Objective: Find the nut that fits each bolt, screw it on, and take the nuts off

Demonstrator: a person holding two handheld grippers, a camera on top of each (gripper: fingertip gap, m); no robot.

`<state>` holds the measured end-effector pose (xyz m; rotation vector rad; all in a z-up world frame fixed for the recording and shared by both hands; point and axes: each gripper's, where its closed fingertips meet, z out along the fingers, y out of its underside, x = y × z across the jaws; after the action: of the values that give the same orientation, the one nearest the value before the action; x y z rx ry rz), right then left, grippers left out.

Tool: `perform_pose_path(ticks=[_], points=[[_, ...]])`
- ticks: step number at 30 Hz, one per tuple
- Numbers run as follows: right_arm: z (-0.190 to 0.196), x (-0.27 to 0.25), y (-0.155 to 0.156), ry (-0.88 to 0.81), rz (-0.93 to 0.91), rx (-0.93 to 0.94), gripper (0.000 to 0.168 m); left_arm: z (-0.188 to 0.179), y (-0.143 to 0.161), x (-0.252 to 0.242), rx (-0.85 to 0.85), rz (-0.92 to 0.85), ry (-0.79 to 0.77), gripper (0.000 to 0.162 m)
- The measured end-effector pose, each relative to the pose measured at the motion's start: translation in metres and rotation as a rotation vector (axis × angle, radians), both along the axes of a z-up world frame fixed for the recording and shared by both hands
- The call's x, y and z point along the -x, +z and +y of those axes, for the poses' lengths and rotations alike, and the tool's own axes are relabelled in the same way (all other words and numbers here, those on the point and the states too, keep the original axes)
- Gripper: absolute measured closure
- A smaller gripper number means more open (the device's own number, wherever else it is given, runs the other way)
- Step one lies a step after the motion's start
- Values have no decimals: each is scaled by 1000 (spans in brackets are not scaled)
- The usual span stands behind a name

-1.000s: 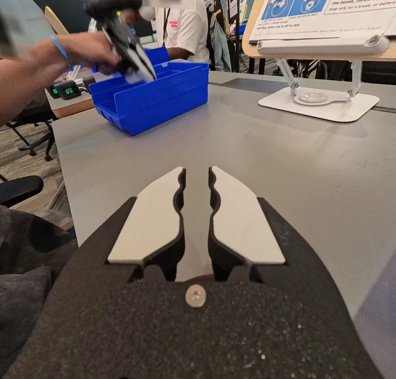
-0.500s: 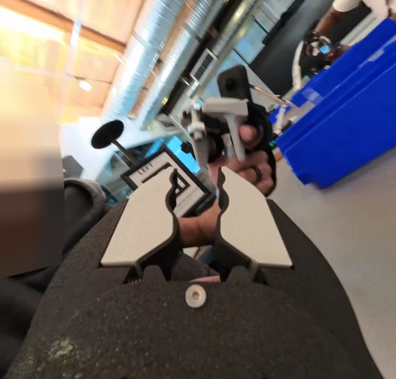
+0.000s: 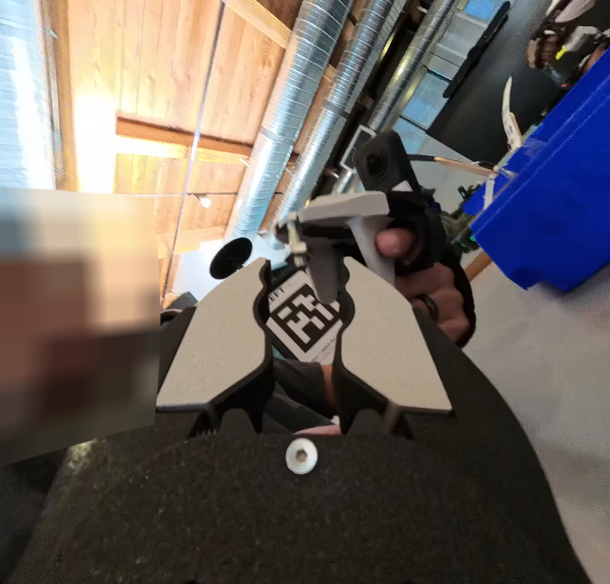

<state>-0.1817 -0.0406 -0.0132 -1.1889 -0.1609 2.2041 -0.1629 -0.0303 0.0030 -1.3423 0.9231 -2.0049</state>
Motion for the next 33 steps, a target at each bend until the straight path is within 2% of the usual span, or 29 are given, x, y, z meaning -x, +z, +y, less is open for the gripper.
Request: perform_pose_path(ticks=[1,8,11,12,14,17,20,30,33], points=[[1,-3,2,-1,21,-1,136,-2,-2,-2,-2,6,-8,147],[-3,-5,-4,-61,-132,-101,152,-7,-9,-2,-36,38,-20,147],[-2,-2,-17,-153,-362,-225,152,-9,-18,1,-52,98,-67,146],[-1,-3,-23,-201,-461,-287,152,-12,-23,1,-63,129,-91,139],[-1,-4,-29,-278,-627,-416,152,-15,-32,1,-105,199,-105,135],[-2,-4,-39,-348,-854,-579,152,-14,-43,-1,-175,273,-72,136],[-3,-5,-48,-392,-999,-688,152,-13,-52,-3,-220,327,-59,140],[2,-12,-51,-444,-1035,-705,152,-16,-56,-3,-239,333,-78,137],[1,-12,-52,-454,-1044,-732,152,-15,-59,-3,-237,333,-80,146]])
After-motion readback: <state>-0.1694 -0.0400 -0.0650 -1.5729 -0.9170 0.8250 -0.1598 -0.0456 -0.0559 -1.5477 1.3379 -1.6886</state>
